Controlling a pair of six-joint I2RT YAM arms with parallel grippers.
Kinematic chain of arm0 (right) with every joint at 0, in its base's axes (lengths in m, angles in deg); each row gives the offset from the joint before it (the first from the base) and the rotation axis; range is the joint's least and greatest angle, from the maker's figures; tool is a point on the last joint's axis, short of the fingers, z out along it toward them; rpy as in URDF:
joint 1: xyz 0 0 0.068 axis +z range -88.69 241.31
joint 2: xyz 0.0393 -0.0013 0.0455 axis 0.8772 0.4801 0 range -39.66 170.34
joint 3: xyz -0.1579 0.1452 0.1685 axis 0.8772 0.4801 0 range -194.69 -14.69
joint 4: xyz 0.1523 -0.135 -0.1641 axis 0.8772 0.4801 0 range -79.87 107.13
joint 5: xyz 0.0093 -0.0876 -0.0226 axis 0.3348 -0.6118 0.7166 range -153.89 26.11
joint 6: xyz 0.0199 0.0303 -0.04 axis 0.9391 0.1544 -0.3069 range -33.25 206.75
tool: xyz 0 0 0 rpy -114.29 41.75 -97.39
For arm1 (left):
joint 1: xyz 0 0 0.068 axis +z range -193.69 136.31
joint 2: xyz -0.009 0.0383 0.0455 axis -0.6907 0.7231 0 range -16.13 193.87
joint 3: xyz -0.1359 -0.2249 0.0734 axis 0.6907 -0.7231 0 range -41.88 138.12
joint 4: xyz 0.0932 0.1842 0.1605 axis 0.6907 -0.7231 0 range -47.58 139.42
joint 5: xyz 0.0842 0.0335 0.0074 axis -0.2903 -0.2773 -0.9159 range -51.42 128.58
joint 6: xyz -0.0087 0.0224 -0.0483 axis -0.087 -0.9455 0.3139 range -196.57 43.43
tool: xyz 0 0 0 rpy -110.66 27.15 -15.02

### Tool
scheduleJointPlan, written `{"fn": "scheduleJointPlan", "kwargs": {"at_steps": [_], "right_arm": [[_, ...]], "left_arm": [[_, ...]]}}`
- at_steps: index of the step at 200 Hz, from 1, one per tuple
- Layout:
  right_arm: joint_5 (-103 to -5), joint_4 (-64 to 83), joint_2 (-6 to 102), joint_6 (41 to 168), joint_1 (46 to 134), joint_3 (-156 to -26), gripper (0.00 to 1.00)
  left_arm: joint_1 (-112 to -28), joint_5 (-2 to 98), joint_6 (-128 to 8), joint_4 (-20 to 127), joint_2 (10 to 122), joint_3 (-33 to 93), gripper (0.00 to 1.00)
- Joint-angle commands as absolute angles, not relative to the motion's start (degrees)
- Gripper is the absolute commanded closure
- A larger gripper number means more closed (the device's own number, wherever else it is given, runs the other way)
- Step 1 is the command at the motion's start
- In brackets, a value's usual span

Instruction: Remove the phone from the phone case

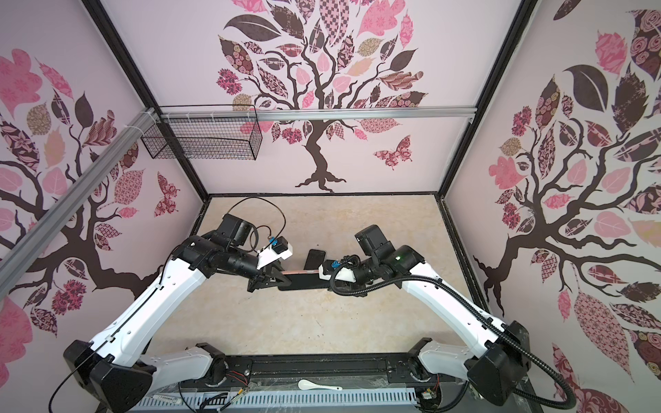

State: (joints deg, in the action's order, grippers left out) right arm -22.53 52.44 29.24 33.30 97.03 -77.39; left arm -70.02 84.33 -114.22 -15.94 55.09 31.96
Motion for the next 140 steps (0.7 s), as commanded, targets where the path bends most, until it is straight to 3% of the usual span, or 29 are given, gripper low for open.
{"fn": "scheduleJointPlan", "kwargs": {"at_steps": [1, 140], "right_arm": [[-16.51, 49.73, 25.83, 32.00, 98.14, -78.27, 0.93], [-18.49, 45.34, 22.74, 31.37, 100.34, -78.02, 0.91]], "left_arm": [[-68.57, 83.05, -110.01, -12.39, 56.96, 34.23, 1.00], [-67.68, 81.55, -111.22, -14.92, 65.65, 38.49, 1.00]]}}
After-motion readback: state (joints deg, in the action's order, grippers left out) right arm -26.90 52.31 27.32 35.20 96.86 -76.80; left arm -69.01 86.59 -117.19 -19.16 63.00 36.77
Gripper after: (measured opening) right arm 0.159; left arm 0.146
